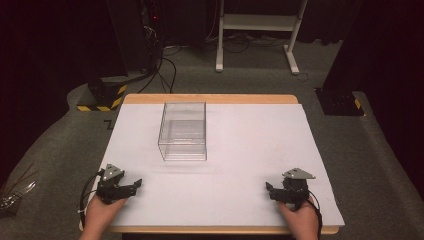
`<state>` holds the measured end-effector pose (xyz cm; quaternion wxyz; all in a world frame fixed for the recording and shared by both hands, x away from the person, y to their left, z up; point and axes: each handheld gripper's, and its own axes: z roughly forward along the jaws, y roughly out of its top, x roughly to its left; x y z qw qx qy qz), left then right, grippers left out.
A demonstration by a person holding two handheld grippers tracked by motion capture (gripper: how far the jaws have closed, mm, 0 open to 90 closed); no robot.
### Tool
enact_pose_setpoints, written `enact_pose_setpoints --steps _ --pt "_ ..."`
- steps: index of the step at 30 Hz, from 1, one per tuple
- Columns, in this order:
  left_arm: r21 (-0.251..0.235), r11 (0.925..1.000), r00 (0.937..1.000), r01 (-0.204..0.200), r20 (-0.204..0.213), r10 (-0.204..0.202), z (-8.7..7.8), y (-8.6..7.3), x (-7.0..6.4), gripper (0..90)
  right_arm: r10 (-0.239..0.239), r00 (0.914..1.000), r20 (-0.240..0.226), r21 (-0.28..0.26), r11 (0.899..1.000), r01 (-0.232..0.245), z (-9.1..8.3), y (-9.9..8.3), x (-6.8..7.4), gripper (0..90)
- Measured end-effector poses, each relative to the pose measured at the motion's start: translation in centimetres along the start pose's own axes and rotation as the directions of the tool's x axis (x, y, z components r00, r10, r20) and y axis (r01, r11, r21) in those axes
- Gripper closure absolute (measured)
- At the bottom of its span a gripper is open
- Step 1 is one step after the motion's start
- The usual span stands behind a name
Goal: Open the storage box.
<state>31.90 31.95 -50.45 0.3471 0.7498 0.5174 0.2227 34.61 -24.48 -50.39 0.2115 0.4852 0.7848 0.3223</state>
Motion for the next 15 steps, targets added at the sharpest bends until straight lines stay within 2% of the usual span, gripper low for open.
enact_pose_setpoints --steps 6,8,12,15 --pt "-0.053 0.9986 1.0 0.001 -0.002 -0.001 -0.6 0.5 -0.1 18.8 0.001 1.0 0.002 0.0 1.0 -0.001 0.0 0.0 0.0 15.4" --pt "-0.083 0.9963 0.9996 0.023 0.015 -0.022 -0.9 0.7 -0.2 18.7 0.0 1.0 0.003 -0.001 1.0 0.0 0.0 0.0 0.1 15.4" --pt "-0.093 0.9951 0.9992 0.034 0.025 -0.032 -1.0 0.9 -0.4 18.7 0.0 1.0 0.002 -0.001 1.0 0.0 0.0 0.0 0.0 15.4" --pt "-0.099 0.9947 0.9992 0.027 0.03 -0.024 -1.0 1.0 -0.5 18.7 0.001 1.0 0.002 -0.001 1.0 -0.001 0.0 0.0 0.0 15.4"
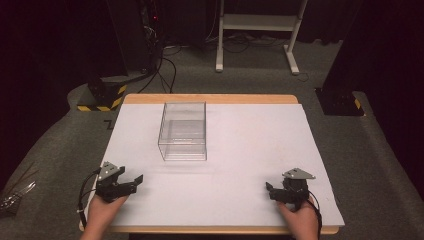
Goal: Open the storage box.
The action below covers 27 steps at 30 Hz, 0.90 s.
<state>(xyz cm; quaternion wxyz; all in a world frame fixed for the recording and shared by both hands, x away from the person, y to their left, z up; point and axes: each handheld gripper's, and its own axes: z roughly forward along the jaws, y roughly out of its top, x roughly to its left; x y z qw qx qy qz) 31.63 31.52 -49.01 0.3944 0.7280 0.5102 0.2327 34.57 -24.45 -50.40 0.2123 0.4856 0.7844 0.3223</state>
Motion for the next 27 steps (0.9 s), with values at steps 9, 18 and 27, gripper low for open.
enact_pose_setpoints --steps 9,18,27 --pt "-0.047 0.9989 0.9996 -0.001 0.029 0.002 -0.6 0.5 -0.5 18.7 0.0 1.0 0.0 0.0 1.0 0.0 0.0 0.0 0.0 15.5" --pt "-0.077 0.997 0.9988 0.004 0.049 0.0 -0.9 0.8 -0.9 18.7 0.0 1.0 0.0 0.0 1.0 0.0 0.0 0.0 0.0 15.5" --pt "-0.099 0.9951 0.9963 0.001 0.086 0.007 -0.6 1.3 -1.8 18.7 0.0 1.0 -0.001 0.0 1.0 0.0 0.0 0.0 0.0 15.5"
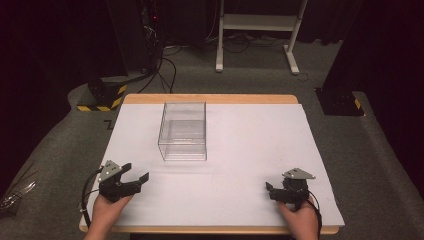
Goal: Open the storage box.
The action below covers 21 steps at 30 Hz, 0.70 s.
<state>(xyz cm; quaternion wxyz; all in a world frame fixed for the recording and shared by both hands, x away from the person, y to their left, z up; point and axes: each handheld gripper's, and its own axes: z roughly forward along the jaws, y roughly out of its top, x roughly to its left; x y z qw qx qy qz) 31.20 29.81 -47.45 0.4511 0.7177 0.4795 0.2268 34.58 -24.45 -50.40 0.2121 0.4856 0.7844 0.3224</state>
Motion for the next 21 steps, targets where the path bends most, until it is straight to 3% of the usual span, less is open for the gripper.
enact_pose_setpoints --steps 7,21 --pt "-0.024 0.9996 0.9991 0.014 0.041 -0.013 0.2 0.6 -0.8 18.6 -0.002 1.0 0.002 -0.002 1.0 0.002 0.0 0.0 0.0 15.6" --pt "-0.037 0.9988 0.9935 -0.032 0.108 0.036 1.7 1.7 -3.1 18.7 0.0 1.0 0.0 0.0 1.0 0.0 0.0 0.0 0.0 15.5"
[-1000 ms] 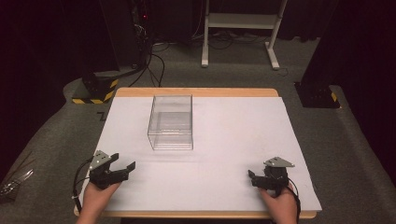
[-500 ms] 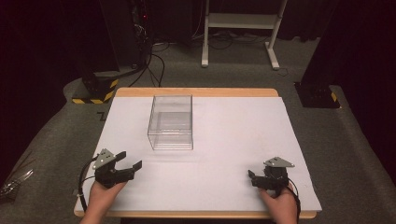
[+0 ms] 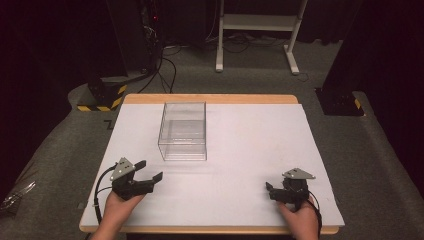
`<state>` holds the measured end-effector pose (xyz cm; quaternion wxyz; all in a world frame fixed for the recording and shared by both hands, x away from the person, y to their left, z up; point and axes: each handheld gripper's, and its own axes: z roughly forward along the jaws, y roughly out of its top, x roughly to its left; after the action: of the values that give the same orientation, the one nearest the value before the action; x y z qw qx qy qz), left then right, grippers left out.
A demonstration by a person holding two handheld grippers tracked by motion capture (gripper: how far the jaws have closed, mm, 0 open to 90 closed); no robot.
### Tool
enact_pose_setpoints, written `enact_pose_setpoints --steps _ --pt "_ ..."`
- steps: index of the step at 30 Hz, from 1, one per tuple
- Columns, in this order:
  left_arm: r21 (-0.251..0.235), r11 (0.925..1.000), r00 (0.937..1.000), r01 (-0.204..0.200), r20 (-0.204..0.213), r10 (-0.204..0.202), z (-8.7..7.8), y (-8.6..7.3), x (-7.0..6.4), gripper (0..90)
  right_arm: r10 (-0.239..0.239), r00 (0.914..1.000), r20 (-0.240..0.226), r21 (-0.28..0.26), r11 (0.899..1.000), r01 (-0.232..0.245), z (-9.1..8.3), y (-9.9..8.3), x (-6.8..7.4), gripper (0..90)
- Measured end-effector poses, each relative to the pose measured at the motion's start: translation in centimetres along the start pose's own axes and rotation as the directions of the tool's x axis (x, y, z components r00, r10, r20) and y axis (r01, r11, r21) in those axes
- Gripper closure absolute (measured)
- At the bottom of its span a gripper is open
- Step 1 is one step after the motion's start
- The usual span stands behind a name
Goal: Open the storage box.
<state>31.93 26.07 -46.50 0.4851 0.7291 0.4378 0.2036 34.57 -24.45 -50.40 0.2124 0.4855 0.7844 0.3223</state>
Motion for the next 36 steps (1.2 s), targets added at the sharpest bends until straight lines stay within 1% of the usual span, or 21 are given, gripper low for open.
enact_pose_setpoints --steps 2,3,4,6,8,11,12,14,15,20,23,24,25,27,30,31,32,33,34,35,36 --pt "0.002 1.0 1.0 -0.003 0.006 0.003 0.2 0.1 -0.1 19.3 0.0 1.0 0.0 0.0 1.0 0.0 0.0 0.0 0.0 15.5" --pt "0.009 0.9999 0.9998 -0.007 0.019 0.007 0.6 0.3 -0.4 19.9 0.0 1.0 0.0 0.0 1.0 0.0 0.0 0.0 0.0 15.5" --pt "0.009 0.9999 0.9998 -0.007 0.019 0.007 0.6 0.3 -0.4 19.9 0.0 1.0 0.0 0.0 1.0 0.0 0.0 0.0 0.0 15.5" --pt "0.002 1.0 0.9993 -0.006 0.036 0.006 1.1 0.5 -0.7 19.9 0.001 1.0 0.0 0.0 1.0 -0.001 0.0 0.0 0.0 15.5" --pt "0.003 0.9998 0.999 -0.018 0.04 0.018 1.4 0.8 -0.9 20.3 0.001 1.0 -0.001 0.0 1.0 -0.001 0.0 0.0 0.0 15.5" --pt "0.003 0.9997 0.9983 -0.026 0.052 0.025 2.0 1.4 -1.1 20.3 0.0 1.0 -0.001 0.0 1.0 0.0 0.0 0.0 0.0 15.5" --pt "0.007 0.9997 0.9982 -0.022 0.056 0.021 2.1 1.5 -1.1 20.9 0.001 1.0 -0.001 0.0 1.0 -0.001 0.0 0.0 0.0 15.5" --pt "0.01 0.9996 0.9981 -0.027 0.056 0.026 2.2 1.7 -1.0 21.2 0.001 1.0 -0.001 0.0 1.0 -0.001 0.0 0.0 0.0 15.5" --pt "0.007 0.9998 0.9979 -0.018 0.063 0.018 2.5 1.9 -1.0 21.4 0.001 1.0 -0.001 0.0 1.0 -0.001 0.0 0.0 0.0 15.5" --pt "0.007 0.9997 0.9979 -0.025 0.06 0.024 3.0 2.3 -1.0 21.3 -0.001 1.0 -0.002 0.001 1.0 0.001 0.0 0.0 0.0 15.4" --pt "0.008 0.9995 0.9975 -0.03 0.065 0.029 3.3 2.5 -1.0 18.7 -0.001 1.0 -0.002 0.001 1.0 0.001 0.0 0.0 0.0 15.4" --pt "0.007 0.9996 0.9973 -0.026 0.069 0.026 3.4 2.6 -1.0 18.7 -0.001 1.0 -0.002 0.001 1.0 0.001 0.0 0.0 0.0 15.4" --pt "0.003 0.9998 0.9978 -0.018 0.064 0.017 3.6 2.8 -1.0 18.1 -0.001 1.0 -0.002 0.001 1.0 0.001 0.0 0.0 0.0 15.4" --pt "-0.003 0.9999 0.9979 -0.014 0.063 0.014 3.7 2.8 -1.0 18.2 -0.001 1.0 -0.001 0.001 1.0 0.001 0.0 0.0 0.0 15.4" --pt "-0.004 1.0 0.9977 0.001 0.068 -0.001 4.0 2.9 -1.2 20.9 -0.001 1.0 -0.001 0.001 1.0 0.001 0.0 0.0 0.0 15.4" --pt "-0.01 0.9999 0.998 -0.008 0.063 0.008 4.2 2.9 -1.4 23.6 -0.001 1.0 -0.002 0.001 1.0 0.001 0.0 0.0 0.0 15.4" --pt "-0.01 0.9999 0.998 -0.008 0.063 0.008 4.2 2.9 -1.4 25.5 -0.001 1.0 -0.002 0.001 1.0 0.001 0.0 0.0 0.0 15.4" --pt "-0.021 0.9997 0.9986 -0.016 0.051 0.017 4.5 3.0 -1.5 27.7 -0.001 1.0 -0.002 0.001 1.0 0.001 0.0 0.0 0.0 15.4" --pt "-0.021 0.9997 0.9986 -0.016 0.051 0.017 4.5 3.0 -1.5 30.4 -0.001 1.0 -0.002 0.001 1.0 0.001 0.0 0.0 0.0 15.4" --pt "-0.024 0.9996 0.999 -0.014 0.043 0.015 4.7 3.0 -1.6 30.4 0.0 1.0 -0.002 0.001 1.0 0.0 0.0 0.0 0.0 15.4" --pt "-0.022 0.9997 0.999 -0.011 0.043 0.012 4.9 3.0 -1.6 34.0 0.0 1.0 -0.002 0.001 1.0 0.0 0.0 0.0 0.0 15.4"
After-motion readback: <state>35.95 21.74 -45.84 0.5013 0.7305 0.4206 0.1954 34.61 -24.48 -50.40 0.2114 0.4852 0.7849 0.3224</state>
